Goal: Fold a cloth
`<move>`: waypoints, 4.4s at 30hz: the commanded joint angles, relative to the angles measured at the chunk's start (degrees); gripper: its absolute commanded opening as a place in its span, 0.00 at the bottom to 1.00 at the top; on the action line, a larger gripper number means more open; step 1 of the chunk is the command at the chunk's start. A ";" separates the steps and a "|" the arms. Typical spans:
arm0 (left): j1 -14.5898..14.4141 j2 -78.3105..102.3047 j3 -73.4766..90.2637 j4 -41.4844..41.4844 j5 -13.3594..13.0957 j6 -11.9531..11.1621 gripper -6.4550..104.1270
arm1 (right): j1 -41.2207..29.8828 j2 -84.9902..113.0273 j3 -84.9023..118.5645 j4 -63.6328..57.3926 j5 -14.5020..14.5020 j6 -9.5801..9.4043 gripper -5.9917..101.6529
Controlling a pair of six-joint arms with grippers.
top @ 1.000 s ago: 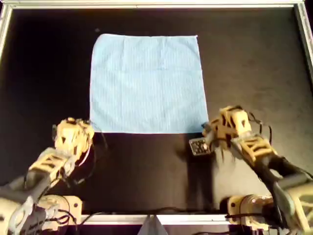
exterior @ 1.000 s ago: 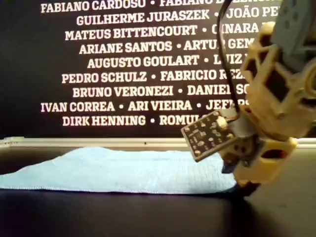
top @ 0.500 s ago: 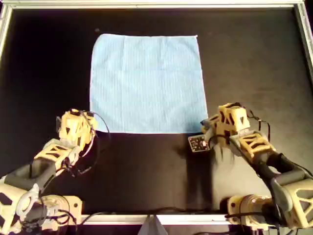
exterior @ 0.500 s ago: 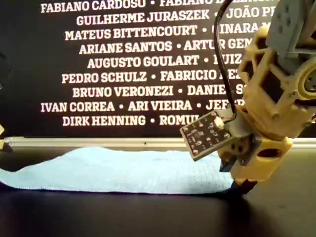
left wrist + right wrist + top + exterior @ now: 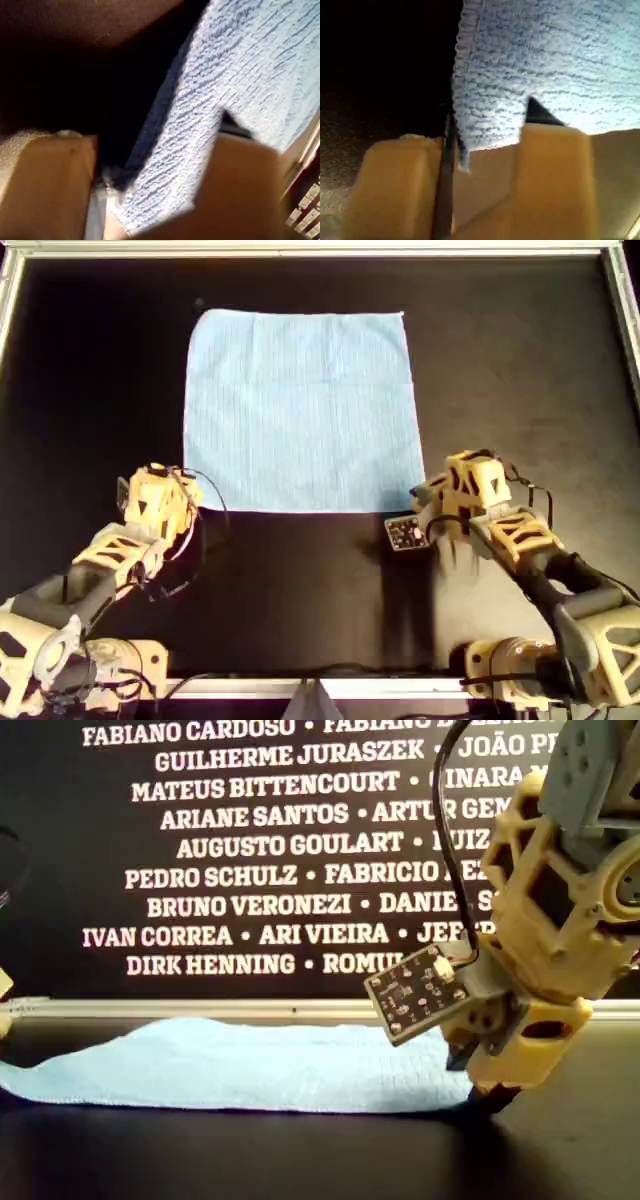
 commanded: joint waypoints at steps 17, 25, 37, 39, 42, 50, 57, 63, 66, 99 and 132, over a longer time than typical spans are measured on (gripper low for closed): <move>-2.29 7.03 -1.67 1.49 0.79 0.00 0.05 | -0.70 1.32 -2.90 0.97 -0.53 0.09 0.07; -7.56 7.03 4.22 1.67 0.62 0.18 0.05 | -0.18 7.73 2.81 1.32 -0.62 0.09 0.07; -8.26 28.21 15.82 1.67 -0.09 0.18 0.05 | -0.26 29.97 18.28 1.49 -0.53 -0.79 0.07; -8.26 33.22 18.28 1.67 -0.35 0.18 0.05 | -0.26 33.49 19.95 1.85 -0.53 -0.88 0.07; -8.26 39.55 21.01 1.67 -0.35 0.18 0.05 | -0.18 36.39 21.27 1.85 -0.53 -0.88 0.07; -7.47 43.95 20.48 1.41 -0.35 0.26 0.05 | -1.05 35.77 18.63 0.79 0.35 -0.88 0.07; -7.29 42.80 16.79 0.53 -0.26 6.68 0.05 | -1.23 29.36 7.21 -1.76 0.35 -1.05 0.07; -5.98 39.90 9.58 0.44 -0.35 13.62 0.05 | -1.23 14.94 -3.08 -10.46 0.35 -1.05 0.07; -1.85 31.73 2.46 0.35 0.53 13.80 0.05 | -1.23 8.26 -8.35 -11.95 0.35 -1.05 0.07; 7.56 -46.85 -82.00 0.35 0.53 13.01 0.05 | -4.75 -47.37 -83.94 -12.13 -0.53 -0.97 0.07; 8.26 -57.30 -94.39 0.53 -0.35 13.80 0.56 | -8.00 -60.47 -101.43 -12.04 -0.44 -0.88 0.51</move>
